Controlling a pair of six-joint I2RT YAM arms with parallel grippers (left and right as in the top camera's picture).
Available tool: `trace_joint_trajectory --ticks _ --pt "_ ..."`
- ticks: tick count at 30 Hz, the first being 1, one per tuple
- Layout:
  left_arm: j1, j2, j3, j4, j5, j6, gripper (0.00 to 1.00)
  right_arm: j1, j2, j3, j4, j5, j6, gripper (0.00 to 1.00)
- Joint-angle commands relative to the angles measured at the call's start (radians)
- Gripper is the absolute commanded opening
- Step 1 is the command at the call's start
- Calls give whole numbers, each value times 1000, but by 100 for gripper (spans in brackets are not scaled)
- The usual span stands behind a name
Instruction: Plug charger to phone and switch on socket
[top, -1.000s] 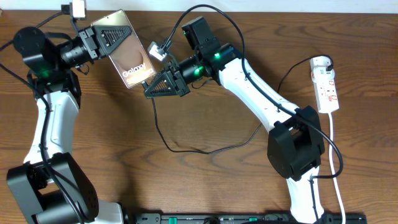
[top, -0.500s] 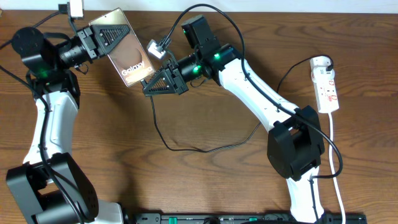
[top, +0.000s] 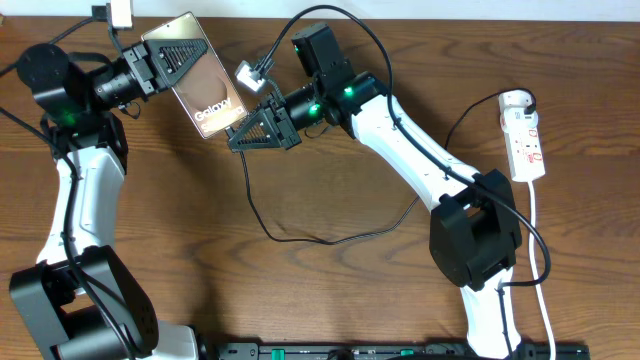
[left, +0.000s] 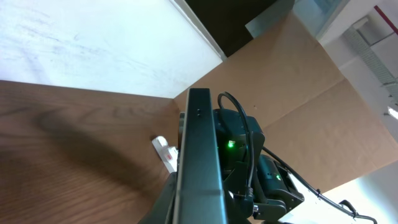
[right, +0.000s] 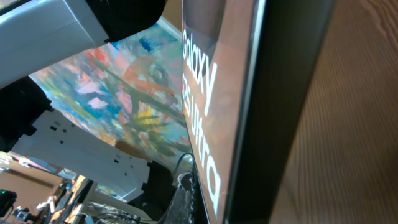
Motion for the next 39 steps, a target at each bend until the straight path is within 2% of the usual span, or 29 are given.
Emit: trace_joint_trajectory --ticks 1,6,8,9,10,12,24,30,33,37,39 --pt "-18 -7 8 -2 134 12 8 -11 -24 24 33 10 12 1" --pt "-17 -7 8 -2 134 13 8 -11 -24 24 31 9 12 4" --pt "-17 -7 8 -2 133 30 8 -11 -24 24 27 9 12 16" --pt "-16 -7 8 -2 133 36 7 -11 -24 24 20 9 12 51" --pt "-16 -7 8 -2 133 36 8 -11 -24 24 16 10 12 75" --pt "-16 -7 8 -2 133 39 7 -11 -24 24 7 9 12 99" --pt "34 8 8 -18 119 84 8 -14 -24 24 0 10 12 99" --pt "116 43 8 -133 126 91 7 -30 -24 24 -6 10 12 99" --pt "148 76 8 -204 135 134 8 -39 -24 24 -11 11 12 99" --pt "167 132 -18 -316 134 253 7 -47 -24 24 -21 26 12 99" --pt "167 156 -36 -327 133 272 8 -49 -24 24 -21 26 11 99"
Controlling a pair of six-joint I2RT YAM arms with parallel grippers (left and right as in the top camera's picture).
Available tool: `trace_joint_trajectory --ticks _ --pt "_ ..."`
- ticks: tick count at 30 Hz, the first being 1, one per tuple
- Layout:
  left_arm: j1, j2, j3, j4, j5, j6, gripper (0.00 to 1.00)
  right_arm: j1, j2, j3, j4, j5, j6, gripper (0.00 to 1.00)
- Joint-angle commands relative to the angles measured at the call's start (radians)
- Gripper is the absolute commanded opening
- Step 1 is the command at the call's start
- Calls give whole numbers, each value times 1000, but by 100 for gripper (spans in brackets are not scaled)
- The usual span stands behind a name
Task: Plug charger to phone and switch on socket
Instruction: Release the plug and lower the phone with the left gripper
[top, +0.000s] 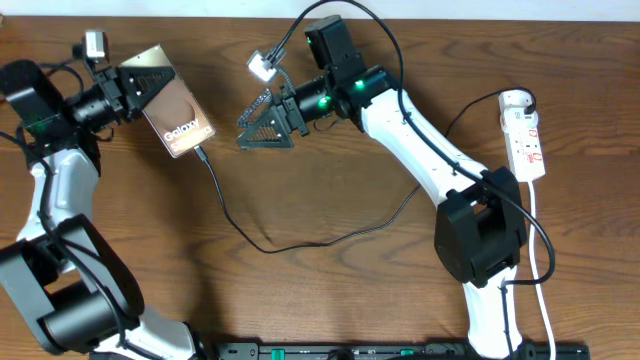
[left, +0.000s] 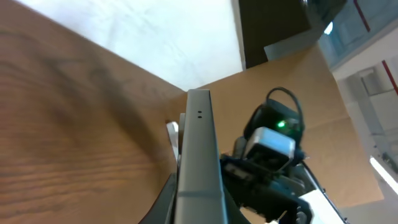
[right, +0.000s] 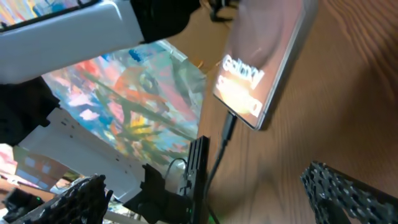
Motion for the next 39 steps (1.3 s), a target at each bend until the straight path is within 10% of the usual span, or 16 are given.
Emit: trace_joint_trajectory --ticks 1,12,25,39 --pt "2 40 -42 -10 19 93 7 -8 -24 19 -4 0 -2 99" --pt "2 135 -192 -31 -180 103 8 -10 -24 19 -5 0 -2 99" --pt "2 135 -209 -609 -857 190 8 -8 -24 19 -23 19 -3 99" --pt "1 135 -209 -718 -1009 226 7 -5 -24 19 -41 37 -3 99"
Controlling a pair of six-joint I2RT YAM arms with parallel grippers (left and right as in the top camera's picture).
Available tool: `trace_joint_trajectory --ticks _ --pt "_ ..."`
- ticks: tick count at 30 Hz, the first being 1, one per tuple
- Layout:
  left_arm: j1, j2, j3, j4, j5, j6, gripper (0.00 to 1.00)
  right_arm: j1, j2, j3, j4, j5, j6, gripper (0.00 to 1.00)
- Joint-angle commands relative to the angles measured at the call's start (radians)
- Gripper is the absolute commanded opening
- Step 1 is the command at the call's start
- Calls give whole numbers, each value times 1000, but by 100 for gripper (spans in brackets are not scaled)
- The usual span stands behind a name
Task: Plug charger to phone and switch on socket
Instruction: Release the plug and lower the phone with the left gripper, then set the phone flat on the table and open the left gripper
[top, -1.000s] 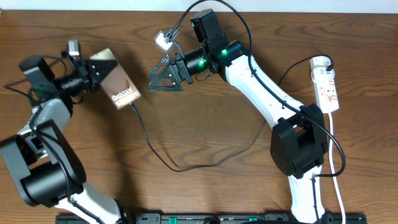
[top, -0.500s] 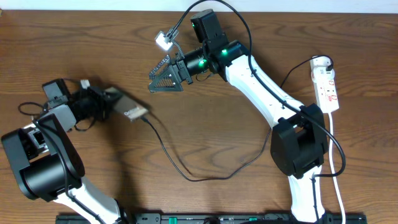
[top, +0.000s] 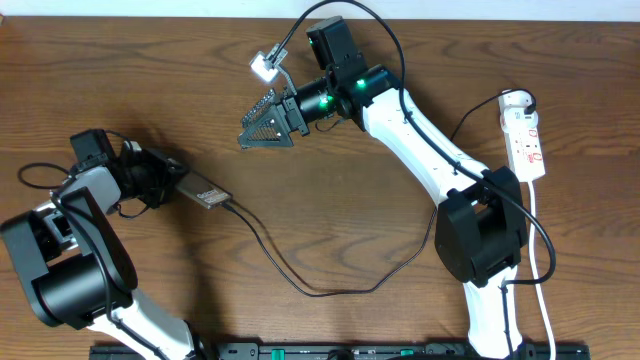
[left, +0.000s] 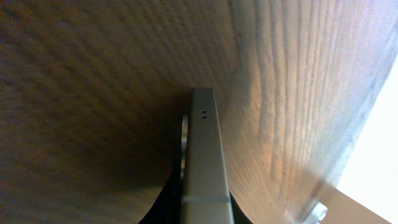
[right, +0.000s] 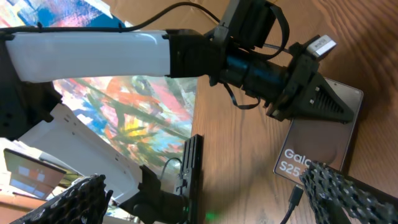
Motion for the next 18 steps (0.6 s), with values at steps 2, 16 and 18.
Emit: trace_joint_trajectory --ticks 2,16,18 --pt "3 14 -9 -84 -196 -10 7 3 -24 19 -3 1 -3 99" --pt "3 14 -9 -114 -216 -10 25 17 -24 19 -4 26 -7 99" --pt "3 14 -9 -114 -215 -10 27 17 -24 19 -8 26 -7 99"
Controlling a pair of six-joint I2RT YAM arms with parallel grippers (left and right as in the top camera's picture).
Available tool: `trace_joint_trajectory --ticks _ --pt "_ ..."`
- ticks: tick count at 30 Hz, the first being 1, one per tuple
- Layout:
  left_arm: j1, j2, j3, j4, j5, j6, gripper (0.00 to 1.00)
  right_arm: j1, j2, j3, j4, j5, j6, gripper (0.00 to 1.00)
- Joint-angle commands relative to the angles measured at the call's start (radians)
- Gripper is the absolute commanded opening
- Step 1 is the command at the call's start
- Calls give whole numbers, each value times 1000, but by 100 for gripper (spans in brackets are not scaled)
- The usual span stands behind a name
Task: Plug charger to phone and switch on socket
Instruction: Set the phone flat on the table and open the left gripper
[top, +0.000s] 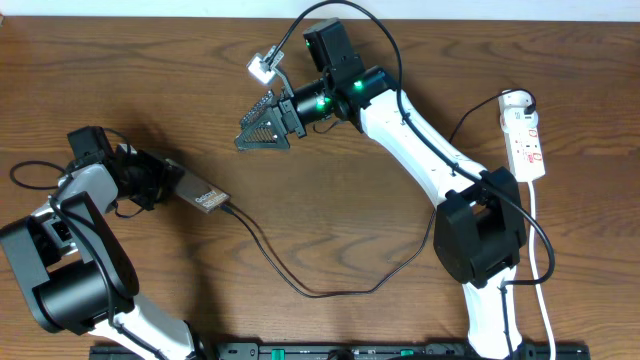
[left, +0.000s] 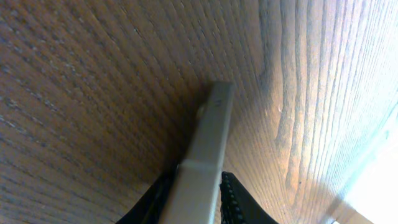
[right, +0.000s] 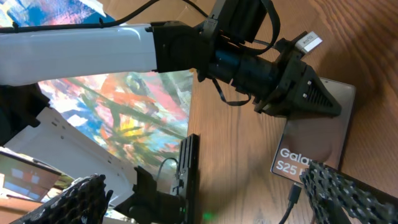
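The phone lies low on the wooden table at the left, screen up, reading "Galaxy S25" in the right wrist view. My left gripper is shut on its far end; in the left wrist view the phone's edge sits tilted between the fingers. The black charger cable is plugged into the phone's near end. My right gripper hangs open above the table's back middle, holding nothing. The white power strip lies at the far right.
The cable loops across the table's front middle and up towards the right arm's base. The right arm's own black leads arch over the back of the table. A black rail runs along the front edge.
The phone has shifted slightly and now sits tilted between the left fingers instead of straight. The left gripper has edged a little back. The right gripper stays open in nearly the same place.
First my left gripper held the phone up at the back, with the right gripper at its lower end by the cable. Then the phone, cable plugged in, was further left and the right gripper stood open apart. After that the phone was down on the table's left.
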Motion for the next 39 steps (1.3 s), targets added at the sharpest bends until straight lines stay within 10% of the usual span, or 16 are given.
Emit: trace_joint_trajectory --ticks 1,15,20,30,39 --pt "5 40 -32 -29 -117 -3 31 5 -24 19 -5 -2 -7 99" --pt "5 40 -32 -46 -118 -3 41 5 -24 19 -10 -2 -7 99" --pt "13 35 -29 -8 -116 42 88 5 -24 19 -18 -2 -7 99" --pt "55 -162 134 -43 171 275 90 -4 -24 19 -100 60 -59 99" --pt "-198 -517 291 -340 -29 459 91 -24 -24 19 -144 223 -14 99"
